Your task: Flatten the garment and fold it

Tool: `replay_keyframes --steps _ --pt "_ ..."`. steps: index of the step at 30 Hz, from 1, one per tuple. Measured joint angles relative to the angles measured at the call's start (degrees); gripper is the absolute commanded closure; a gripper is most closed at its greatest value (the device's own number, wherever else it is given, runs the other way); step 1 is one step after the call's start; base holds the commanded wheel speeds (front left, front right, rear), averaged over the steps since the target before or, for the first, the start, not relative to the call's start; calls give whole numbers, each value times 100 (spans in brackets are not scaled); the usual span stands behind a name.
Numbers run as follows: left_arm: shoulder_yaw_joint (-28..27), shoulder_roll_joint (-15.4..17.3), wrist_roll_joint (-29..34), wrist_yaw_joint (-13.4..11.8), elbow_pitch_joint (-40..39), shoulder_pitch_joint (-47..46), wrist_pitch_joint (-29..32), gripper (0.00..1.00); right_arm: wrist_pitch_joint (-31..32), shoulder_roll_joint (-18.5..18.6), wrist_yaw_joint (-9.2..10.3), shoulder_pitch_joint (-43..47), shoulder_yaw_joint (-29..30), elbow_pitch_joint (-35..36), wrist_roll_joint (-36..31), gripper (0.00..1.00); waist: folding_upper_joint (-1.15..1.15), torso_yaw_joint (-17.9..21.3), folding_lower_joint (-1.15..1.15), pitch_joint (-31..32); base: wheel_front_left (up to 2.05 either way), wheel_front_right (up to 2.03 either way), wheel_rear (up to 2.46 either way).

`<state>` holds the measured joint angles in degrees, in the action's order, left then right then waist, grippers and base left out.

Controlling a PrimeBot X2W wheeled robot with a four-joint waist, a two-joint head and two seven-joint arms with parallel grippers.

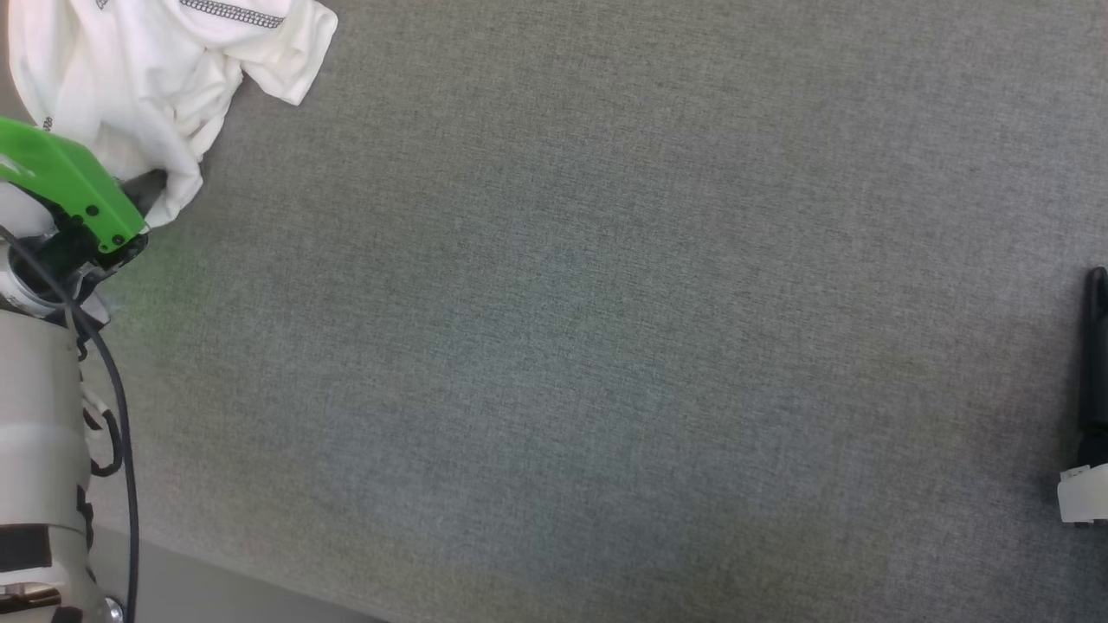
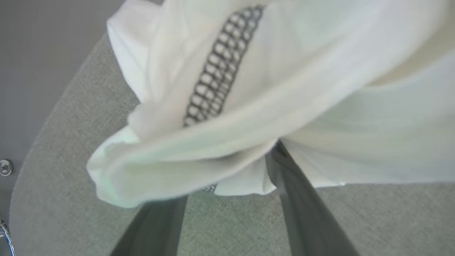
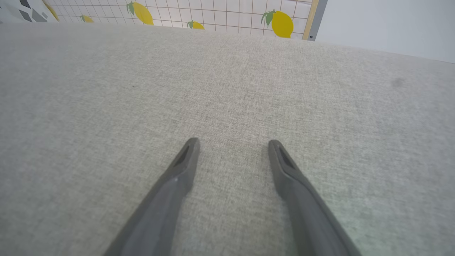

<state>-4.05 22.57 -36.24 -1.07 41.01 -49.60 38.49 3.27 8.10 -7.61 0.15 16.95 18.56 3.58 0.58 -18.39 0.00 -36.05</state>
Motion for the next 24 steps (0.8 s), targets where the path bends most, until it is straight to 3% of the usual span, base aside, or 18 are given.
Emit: replay_keyframes --steps 8,14,20,24 --pt "-41 -15 319 -10 -57 3 -1545 100 -69 -41 2 -11 -83 -257 13 0 0 -3 0 198 0 0 0" --pt "-79 421 716 -187 -441 -476 -2625 100 -336 -227 3 -30 -281 -858 45 0 0 45 0 577 0 0 0" --pt "92 691 992 -152 -967 -1190 -2802 100 -679 -424 3 -107 -492 -1652 99 0 0 170 0 1111 0 0 0" --pt "360 695 1056 -23 -1276 -1816 -2739 100 -928 -502 3 -126 -614 -2154 160 0 0 304 0 1516 0 0 0"
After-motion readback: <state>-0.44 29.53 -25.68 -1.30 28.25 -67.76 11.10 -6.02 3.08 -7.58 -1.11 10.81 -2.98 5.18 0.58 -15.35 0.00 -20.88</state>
